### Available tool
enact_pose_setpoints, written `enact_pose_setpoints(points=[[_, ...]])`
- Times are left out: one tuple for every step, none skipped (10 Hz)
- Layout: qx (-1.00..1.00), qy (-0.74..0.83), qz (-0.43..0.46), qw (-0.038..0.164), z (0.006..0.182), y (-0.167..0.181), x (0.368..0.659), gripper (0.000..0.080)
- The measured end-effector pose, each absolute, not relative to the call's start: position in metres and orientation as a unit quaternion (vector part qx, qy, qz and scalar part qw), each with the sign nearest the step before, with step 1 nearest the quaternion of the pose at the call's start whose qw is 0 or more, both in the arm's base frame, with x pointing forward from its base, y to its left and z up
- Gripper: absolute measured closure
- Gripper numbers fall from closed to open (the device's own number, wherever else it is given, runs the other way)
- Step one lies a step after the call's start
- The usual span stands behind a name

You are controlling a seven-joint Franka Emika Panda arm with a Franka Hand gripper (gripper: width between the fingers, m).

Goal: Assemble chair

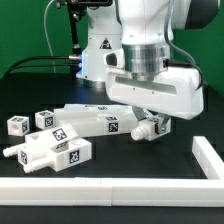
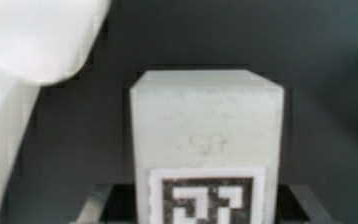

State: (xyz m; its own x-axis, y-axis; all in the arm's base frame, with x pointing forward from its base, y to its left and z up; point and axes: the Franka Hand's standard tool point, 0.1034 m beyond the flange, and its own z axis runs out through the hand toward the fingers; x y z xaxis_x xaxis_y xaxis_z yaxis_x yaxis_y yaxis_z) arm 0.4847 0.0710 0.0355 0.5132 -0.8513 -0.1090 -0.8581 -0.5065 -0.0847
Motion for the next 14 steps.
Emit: enact_pose_setpoints(points=[[-0.826, 0.559, 0.032, 0.069, 0.044, 0.08, 0.48, 0.0518], [-0.804, 0.59, 0.034, 0.072, 0.051, 0.09, 0.477, 0.0518], [-0.792, 0.605, 0.034, 0.071, 0.052, 0.098, 0.472, 0.0518], [-0.774, 0.627, 0.039, 0.073, 0.051, 0.097, 0.472, 0.0518], [-0.76, 0.644, 0.042, 0.074, 0.05, 0.098, 0.472, 0.0518], [-0.733, 0.675, 0.047, 0.075, 0.05, 0.1, 0.471, 0.0517], [-0.708, 0.7, 0.051, 0.076, 0.05, 0.102, 0.47, 0.0517], [-0.65, 0.754, 0.069, 0.071, 0.053, 0.108, 0.464, 0.0517], [-0.584, 0.806, 0.081, 0.062, 0.053, 0.116, 0.455, 0.0517], [-0.515, 0.851, 0.089, 0.044, 0.047, 0.126, 0.444, 0.0517], [-0.486, 0.868, 0.093, 0.04, 0.041, 0.129, 0.441, 0.0517], [-0.471, 0.876, 0.097, 0.036, 0.039, 0.129, 0.443, 0.0517], [-0.448, 0.887, 0.101, 0.036, 0.039, 0.131, 0.441, 0.0517], [-0.438, 0.892, 0.106, 0.038, 0.039, 0.134, 0.44, 0.0517]])
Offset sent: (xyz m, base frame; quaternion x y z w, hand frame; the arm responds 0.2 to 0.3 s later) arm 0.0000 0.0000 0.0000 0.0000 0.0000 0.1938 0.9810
